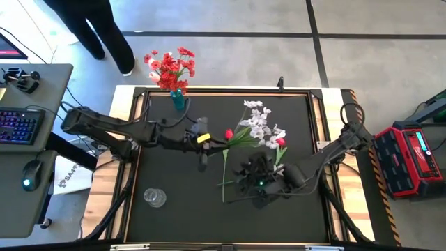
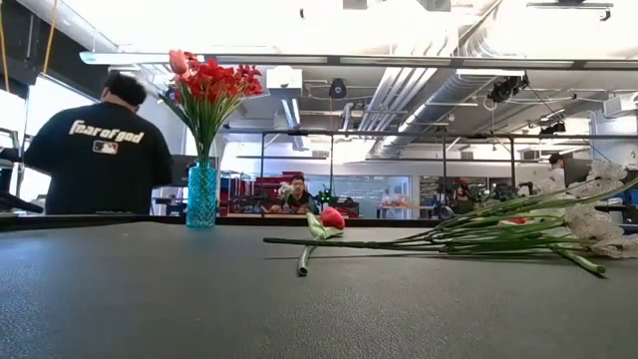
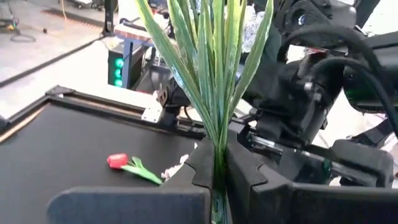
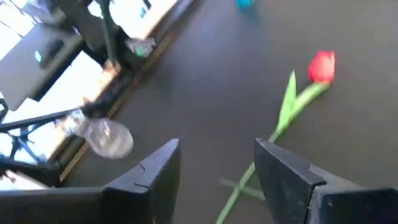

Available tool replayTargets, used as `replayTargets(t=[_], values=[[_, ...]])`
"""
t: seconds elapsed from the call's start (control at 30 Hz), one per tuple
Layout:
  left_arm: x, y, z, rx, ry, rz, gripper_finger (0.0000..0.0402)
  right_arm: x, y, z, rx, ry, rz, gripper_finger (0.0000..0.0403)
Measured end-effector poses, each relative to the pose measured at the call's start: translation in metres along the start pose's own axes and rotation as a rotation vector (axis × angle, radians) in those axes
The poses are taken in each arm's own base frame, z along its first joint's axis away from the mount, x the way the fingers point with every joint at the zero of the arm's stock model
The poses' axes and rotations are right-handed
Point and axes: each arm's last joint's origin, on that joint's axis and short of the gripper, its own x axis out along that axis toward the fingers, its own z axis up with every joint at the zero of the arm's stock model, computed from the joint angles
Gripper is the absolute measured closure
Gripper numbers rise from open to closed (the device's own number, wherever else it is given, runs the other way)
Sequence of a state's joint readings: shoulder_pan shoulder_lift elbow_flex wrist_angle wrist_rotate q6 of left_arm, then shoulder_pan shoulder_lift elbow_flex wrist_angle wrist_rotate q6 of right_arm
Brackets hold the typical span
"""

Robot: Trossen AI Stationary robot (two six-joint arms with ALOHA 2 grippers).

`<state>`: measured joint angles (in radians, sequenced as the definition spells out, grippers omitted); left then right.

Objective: Sort flowers into vase by color
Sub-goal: Put the right white flowers into the transparent vase

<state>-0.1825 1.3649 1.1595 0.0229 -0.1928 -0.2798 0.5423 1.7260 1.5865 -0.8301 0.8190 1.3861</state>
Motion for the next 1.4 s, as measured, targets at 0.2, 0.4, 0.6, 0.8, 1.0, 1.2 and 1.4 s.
replayTargets(t=[0.2,0.4,0.6,0.8,1.0,1.2,1.4], values=[[-0.004,-0.001,0.005,0.005,-0.032,-0.018,0.0396,-0.007,0.011,0.025,-0.032,-0.119,0.011,0.0214],[-0.004,-0.002,0.005,0.006,-0.028,-0.048,0.0396,-0.012,0.018,0.049,-0.033,-0.212,0.002,0.0214],[-0.007,-0.004,0.007,0.018,-0.030,-0.060,0.0396,-0.034,0.022,0.063,-0.085,-0.273,-0.020,0.0214],[-0.007,-0.005,0.006,0.033,-0.022,-0.084,0.0396,-0.042,0.024,0.073,-0.111,-0.283,-0.021,0.0214],[-0.007,-0.005,0.005,0.044,-0.002,-0.105,0.0396,-0.040,0.025,0.077,-0.151,-0.277,-0.022,0.0234],[-0.007,-0.005,-0.003,0.053,0.085,-0.144,0.0396,-0.032,0.023,0.083,-0.182,-0.216,-0.019,0.0328],[-0.007,-0.004,-0.008,0.058,0.135,-0.145,0.0380,-0.023,0.027,0.093,-0.273,-0.165,0.030,0.0393]])
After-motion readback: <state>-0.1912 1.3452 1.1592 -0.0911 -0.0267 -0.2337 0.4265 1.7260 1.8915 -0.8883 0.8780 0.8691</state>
